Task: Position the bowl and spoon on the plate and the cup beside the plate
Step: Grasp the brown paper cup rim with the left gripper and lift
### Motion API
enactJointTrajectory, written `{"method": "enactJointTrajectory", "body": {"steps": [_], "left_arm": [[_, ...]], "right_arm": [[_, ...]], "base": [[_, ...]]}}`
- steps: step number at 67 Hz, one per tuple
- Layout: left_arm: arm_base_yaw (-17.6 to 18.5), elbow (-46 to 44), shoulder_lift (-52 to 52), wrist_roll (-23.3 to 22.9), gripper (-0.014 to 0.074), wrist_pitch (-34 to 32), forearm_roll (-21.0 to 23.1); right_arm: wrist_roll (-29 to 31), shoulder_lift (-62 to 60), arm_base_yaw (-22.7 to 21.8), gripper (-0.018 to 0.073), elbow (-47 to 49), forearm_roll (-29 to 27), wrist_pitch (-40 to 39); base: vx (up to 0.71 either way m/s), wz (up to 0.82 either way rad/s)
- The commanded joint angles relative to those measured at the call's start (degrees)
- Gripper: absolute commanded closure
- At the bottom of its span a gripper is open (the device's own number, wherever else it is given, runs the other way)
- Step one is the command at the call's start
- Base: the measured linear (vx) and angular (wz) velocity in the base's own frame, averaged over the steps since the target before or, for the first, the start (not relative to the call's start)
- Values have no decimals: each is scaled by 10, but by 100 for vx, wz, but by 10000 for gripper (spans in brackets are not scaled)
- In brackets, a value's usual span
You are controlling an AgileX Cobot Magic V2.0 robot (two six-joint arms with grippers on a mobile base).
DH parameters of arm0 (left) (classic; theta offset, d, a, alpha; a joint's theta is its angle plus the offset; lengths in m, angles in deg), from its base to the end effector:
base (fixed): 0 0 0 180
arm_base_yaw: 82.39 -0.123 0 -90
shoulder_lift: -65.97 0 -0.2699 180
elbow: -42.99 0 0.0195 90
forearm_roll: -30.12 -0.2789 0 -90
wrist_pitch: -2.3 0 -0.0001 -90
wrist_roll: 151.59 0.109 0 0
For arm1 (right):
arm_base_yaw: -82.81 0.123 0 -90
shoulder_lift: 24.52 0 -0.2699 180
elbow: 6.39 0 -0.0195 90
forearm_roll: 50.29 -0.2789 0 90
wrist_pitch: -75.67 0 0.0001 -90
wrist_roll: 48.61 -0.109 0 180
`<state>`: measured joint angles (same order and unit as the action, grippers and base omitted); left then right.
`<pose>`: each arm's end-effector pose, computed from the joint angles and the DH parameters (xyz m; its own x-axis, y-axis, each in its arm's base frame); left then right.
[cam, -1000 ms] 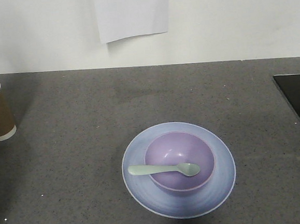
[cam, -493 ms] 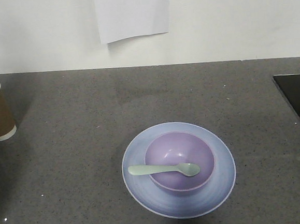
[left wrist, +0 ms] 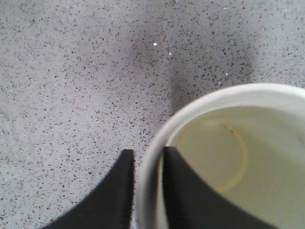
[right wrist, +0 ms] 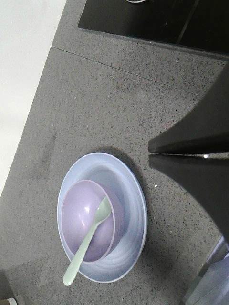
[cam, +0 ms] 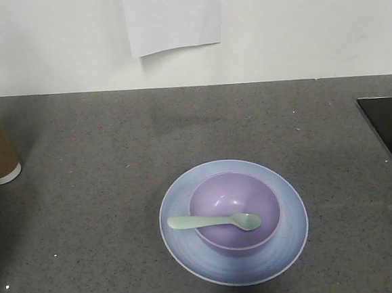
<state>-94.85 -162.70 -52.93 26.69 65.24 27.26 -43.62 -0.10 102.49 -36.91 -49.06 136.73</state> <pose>0.4422 0.1027 0.2635 -0.8911 -0.2044 -0.4051 -0.2396 0.9701 0.0377 0.0659 0.0214 0.3629 -0.3795 -0.2391 -0.8938 -0.3595 0.9282 -0.0957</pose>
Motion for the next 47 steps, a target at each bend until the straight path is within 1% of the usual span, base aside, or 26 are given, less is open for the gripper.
{"method": "enactJointTrajectory", "body": {"steps": [1, 8, 14, 18, 21, 23, 24, 31, 34, 40, 47], "left_arm": [[1, -15, 36, 14, 605, -17, 12], [1, -15, 54, 31, 604, -24, 38], [1, -15, 79, 40, 604, -19, 78], [3, -15, 100, 57, 604, -9, 118], [6, -15, 114, 81, 604, 6, 162], [9, -15, 123, 92, 604, 14, 180], [11, -15, 128, 99, 604, 23, 199], [35, -15, 158, 155, 604, 76, 264], [52, -14, 170, 165, 604, 88, 276], [85, 6, 197, 165, 604, 85, 278], [127, 59, 223, 165, 604, 77, 285]], "right_arm": [[-1, 8, -1, 566, 11, -2, -36], [-1, 8, -1, 566, 11, -5, -31], [-1, 8, -1, 566, 11, -6, -29], [-1, 8, -1, 566, 11, -6, -29], [-1, 8, -1, 566, 11, -7, -29], [-1, 8, -1, 566, 11, -8, -29], [-1, 8, -1, 566, 11, -8, -29], [-1, 8, -1, 566, 11, -9, -29], [-1, 8, -1, 566, 11, -9, -29], [-1, 8, -1, 566, 11, -22, -29], [-1, 8, -1, 566, 11, -35, -29]], "base": [[0, 0], [0, 0], [0, 0], [0, 0], [0, 0], [0, 0], [0, 0], [0, 0], [0, 0], [0, 0], [0, 0]]}}
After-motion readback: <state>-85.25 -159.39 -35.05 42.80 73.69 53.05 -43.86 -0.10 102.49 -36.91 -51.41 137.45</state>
